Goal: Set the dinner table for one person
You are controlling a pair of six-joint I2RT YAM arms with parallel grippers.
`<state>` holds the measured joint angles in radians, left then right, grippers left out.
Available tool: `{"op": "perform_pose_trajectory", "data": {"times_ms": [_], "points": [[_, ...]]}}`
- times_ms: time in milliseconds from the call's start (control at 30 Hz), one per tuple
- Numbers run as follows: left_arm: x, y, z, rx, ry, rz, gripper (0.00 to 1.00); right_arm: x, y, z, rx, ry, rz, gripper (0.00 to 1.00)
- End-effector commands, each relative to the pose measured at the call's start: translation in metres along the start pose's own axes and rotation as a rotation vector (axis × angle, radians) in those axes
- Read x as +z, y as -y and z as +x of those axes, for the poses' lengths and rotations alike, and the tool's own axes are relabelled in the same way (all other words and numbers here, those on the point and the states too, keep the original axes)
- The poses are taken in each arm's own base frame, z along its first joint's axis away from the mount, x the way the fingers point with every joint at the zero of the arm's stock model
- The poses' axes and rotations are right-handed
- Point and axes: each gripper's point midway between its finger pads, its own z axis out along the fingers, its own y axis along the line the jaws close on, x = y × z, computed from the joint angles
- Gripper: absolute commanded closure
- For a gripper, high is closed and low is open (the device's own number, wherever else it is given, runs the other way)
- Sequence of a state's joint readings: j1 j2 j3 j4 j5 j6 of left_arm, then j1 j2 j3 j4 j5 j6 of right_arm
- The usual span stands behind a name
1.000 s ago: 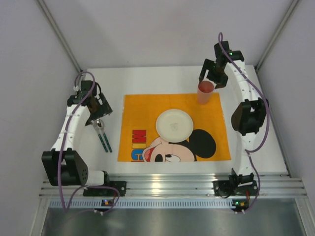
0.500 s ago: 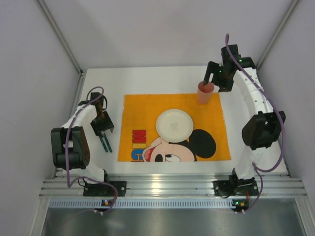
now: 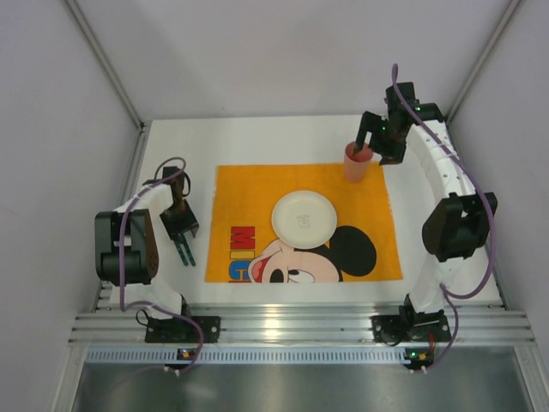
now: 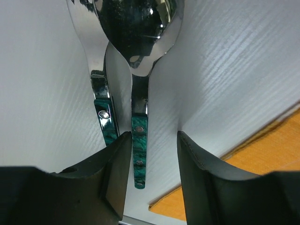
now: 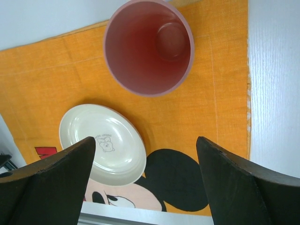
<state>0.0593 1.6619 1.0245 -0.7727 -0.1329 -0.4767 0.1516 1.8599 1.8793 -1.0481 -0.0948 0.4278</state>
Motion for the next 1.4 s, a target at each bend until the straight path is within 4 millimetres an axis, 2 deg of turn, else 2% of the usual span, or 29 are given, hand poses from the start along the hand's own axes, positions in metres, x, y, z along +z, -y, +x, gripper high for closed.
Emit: {"op": "perform_pose_trajectory", "data": {"times_ms": [0,167,267,300,400,433,500,533,567,600,633,667,700,733,767,800,833,867,933,1033,1133,1267,1367], "points": [[0.015,-0.009,0.001,-0.003,0.006,-0.045,0.51,-0.012,-0.004,-0.023,0.001,0.074,-0.040,0.11],[0.033,-0.017,0.011,0.002,-0.015,-0.071,0.57,-0.014,-0.005,-0.025,0.001,0.077,-0.039,0.11],[0.042,-0.015,0.010,0.010,-0.034,-0.079,0.81,-0.017,-0.006,-0.024,-0.004,0.081,-0.049,0.11],[0.043,-0.015,0.009,0.010,-0.037,-0.082,0.99,-0.020,-0.010,-0.024,-0.010,0.082,-0.063,0.11],[0.029,-0.007,-0.008,0.004,-0.004,-0.063,1.00,-0.031,-0.037,-0.020,-0.063,0.094,-0.162,0.12],[0.017,0.000,-0.023,-0.009,0.037,-0.039,1.00,-0.033,-0.053,-0.019,-0.086,0.098,-0.224,0.12],[0.002,0.010,-0.029,-0.014,0.041,-0.018,1.00,-0.041,-0.088,-0.005,-0.159,0.097,-0.325,0.13],[-0.012,0.027,-0.043,-0.017,0.076,0.017,1.00,-0.043,-0.109,0.002,-0.180,0.084,-0.416,0.13],[-0.020,0.040,-0.045,-0.015,0.074,0.058,1.00,-0.047,-0.132,0.015,-0.209,0.062,-0.484,0.13],[-0.028,0.049,-0.047,-0.014,0.074,0.082,1.00,-0.048,-0.146,0.023,-0.215,0.045,-0.539,0.13],[-0.045,0.077,-0.055,0.005,0.108,0.141,1.00,-0.047,-0.167,0.034,-0.223,0.019,-0.646,0.13],[-0.055,0.091,-0.057,0.012,0.117,0.177,1.00,-0.049,-0.188,0.051,-0.197,-0.032,-0.712,0.13],[-0.066,0.107,-0.058,0.025,0.123,0.226,1.00,-0.047,-0.200,0.061,-0.189,-0.061,-0.757,0.14],[-0.083,0.133,-0.063,0.049,0.150,0.283,1.00,-0.041,-0.219,0.079,-0.171,-0.111,-0.821,0.14],[-0.091,0.145,-0.064,0.062,0.157,0.312,1.00,-0.038,-0.229,0.089,-0.174,-0.132,-0.849,0.14],[-0.109,0.173,-0.061,0.090,0.147,0.403,1.00,-0.035,-0.238,0.097,-0.176,-0.151,-0.872,0.16],[-0.115,0.185,-0.060,0.097,0.142,0.433,1.00,-0.033,-0.248,0.102,-0.186,-0.153,-0.895,0.16],[-0.124,0.196,-0.058,0.107,0.133,0.473,1.00,-0.024,-0.258,0.117,-0.195,-0.192,-0.897,0.16],[-0.145,0.225,-0.054,0.135,0.128,0.551,1.00,-0.017,-0.268,0.122,-0.206,-0.197,-0.902,0.17],[-0.169,0.248,-0.048,0.167,0.122,0.625,1.00,-0.003,-0.277,0.129,-0.187,-0.217,-0.905,0.19],[-0.186,0.259,-0.040,0.180,0.113,0.683,1.00,0.011,-0.278,0.129,-0.173,-0.213,-0.884,0.20],[-0.197,0.264,-0.034,0.187,0.100,0.735,1.00,0.021,-0.273,0.131,-0.163,-0.206,-0.849,0.28],[-0.207,0.266,-0.033,0.186,0.106,0.769,1.00,0.027,-0.266,0.135,-0.155,-0.205,-0.824,0.44]]}}
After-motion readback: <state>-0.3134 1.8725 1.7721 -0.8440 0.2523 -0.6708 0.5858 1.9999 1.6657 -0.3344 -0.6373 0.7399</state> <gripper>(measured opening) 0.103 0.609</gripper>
